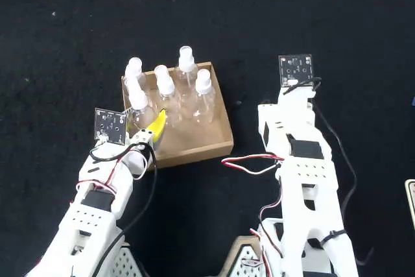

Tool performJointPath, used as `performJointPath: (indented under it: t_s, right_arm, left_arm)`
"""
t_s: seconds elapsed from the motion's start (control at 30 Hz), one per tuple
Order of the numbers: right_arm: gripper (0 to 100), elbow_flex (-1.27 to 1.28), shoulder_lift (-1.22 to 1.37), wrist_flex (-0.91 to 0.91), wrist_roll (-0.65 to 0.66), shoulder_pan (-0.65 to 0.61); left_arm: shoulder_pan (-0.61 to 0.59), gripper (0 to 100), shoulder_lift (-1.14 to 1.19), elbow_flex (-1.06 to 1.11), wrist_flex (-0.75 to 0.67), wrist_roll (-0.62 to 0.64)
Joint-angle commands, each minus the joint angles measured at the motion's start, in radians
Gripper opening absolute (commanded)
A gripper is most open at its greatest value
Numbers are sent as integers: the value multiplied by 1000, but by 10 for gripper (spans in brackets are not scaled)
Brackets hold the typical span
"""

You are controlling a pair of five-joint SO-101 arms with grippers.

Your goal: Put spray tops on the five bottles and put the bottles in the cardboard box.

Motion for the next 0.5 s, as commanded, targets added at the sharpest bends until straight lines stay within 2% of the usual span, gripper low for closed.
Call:
performJointPath:
  t_s: [0.0, 0.17, 0.47]
  right_arm:
    - [110, -10, -19, -29, 9, 21]
    - [110, -10, -19, -29, 9, 21]
    - [110, -10, -19, -29, 9, 23]
  left_arm:
    - [5, 91, 0, 16, 5, 5]
    - [5, 215, 0, 16, 6, 5]
    - [4, 227, 0, 16, 6, 5]
